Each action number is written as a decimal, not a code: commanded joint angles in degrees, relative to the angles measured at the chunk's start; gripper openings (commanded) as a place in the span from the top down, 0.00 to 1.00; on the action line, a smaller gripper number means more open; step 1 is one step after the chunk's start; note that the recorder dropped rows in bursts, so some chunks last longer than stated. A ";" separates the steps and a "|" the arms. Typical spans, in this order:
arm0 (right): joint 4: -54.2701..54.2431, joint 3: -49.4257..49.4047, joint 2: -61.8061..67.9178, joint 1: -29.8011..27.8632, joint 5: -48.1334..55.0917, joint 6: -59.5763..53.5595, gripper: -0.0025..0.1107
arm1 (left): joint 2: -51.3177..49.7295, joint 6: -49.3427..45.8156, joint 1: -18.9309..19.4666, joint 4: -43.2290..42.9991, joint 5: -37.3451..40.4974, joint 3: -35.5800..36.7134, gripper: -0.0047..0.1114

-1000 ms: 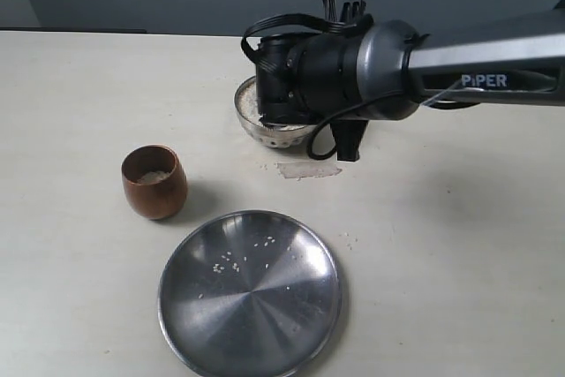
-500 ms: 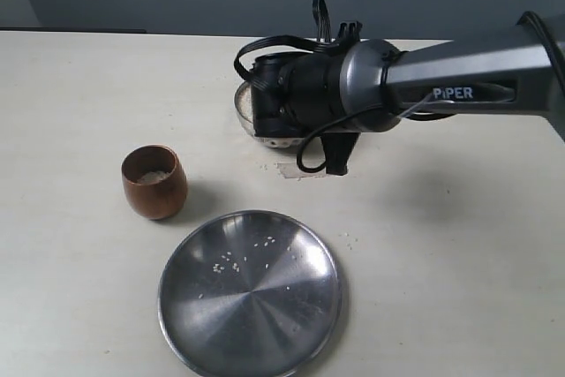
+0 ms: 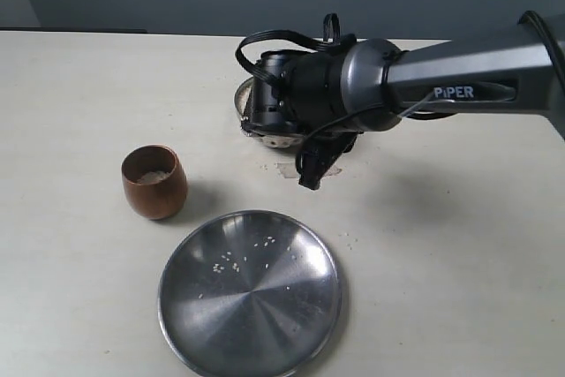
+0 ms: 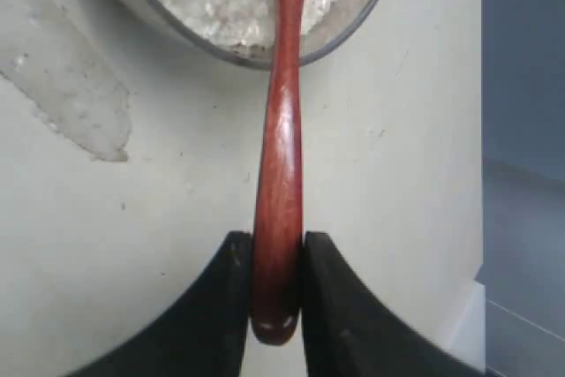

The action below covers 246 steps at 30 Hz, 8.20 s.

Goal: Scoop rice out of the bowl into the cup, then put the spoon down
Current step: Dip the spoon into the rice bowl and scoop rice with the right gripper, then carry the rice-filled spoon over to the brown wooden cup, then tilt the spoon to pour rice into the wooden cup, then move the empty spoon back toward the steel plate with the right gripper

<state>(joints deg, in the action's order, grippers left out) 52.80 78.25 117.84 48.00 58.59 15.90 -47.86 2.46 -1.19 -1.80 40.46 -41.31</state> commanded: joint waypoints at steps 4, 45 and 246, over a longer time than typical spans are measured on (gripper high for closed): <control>-2.53 0.31 0.12 0.03 -1.59 6.96 0.98 | -0.07 0.05 -0.07 -0.24 -0.16 -0.38 0.96; -20.72 0.31 -5.89 -3.51 -6.93 9.40 0.98 | -0.07 0.05 -0.07 -0.24 -0.16 -0.38 0.96; -57.85 -26.58 -20.88 4.74 -17.99 -13.44 0.98 | -0.07 0.05 -0.07 -3.20 -0.16 -0.38 0.96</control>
<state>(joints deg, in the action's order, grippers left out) -2.86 53.76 97.54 52.97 42.90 4.04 -47.86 2.46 -1.19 -4.86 40.46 -41.31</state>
